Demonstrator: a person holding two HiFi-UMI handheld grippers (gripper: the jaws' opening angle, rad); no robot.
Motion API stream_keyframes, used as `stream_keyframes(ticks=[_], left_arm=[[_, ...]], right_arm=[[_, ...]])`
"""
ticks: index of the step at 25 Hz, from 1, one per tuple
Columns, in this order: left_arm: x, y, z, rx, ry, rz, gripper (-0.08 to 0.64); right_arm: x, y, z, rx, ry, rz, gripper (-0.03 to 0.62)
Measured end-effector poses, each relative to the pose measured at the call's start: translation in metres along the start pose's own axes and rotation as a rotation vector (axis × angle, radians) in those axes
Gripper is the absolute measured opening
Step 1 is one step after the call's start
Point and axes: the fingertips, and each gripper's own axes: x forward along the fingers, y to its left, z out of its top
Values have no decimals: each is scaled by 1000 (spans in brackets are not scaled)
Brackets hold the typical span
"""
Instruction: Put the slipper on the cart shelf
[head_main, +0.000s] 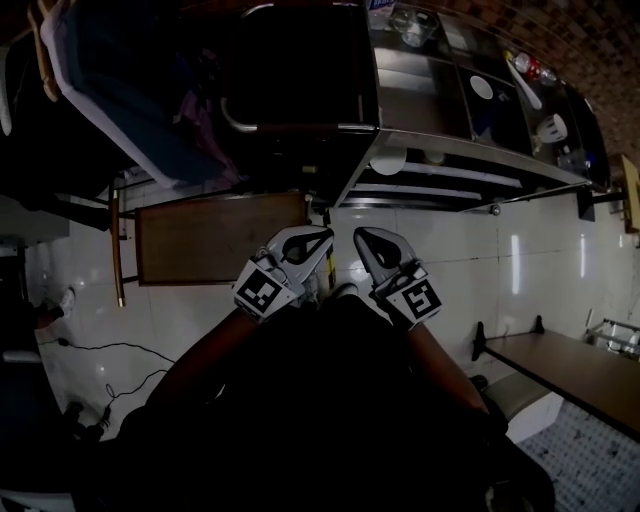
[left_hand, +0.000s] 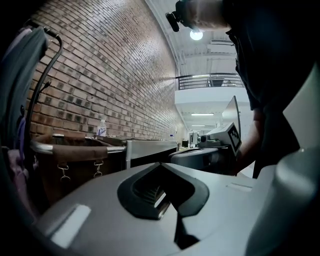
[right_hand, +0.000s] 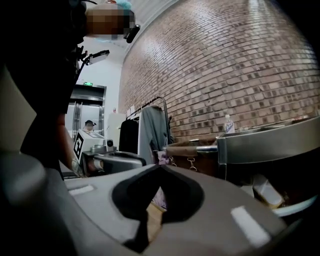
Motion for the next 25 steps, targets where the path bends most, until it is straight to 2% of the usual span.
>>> stream_keyframes(ticks=[9,13,20,25], left_arm=[[-7,-35,4,36,-14,42,2],[-23,-47,1,-4,8,95,2],[-60,-58,1,-20,29,203,2],[-84,-59,-4,12,24,233,2]], right_arm=[[-24,38,10,-53,-18,122,0],[-31,55,4,-49,-14,174,2],[-33,87,2,-27,-31,260,0],[-22,109,-3,-31,-22,306,1]])
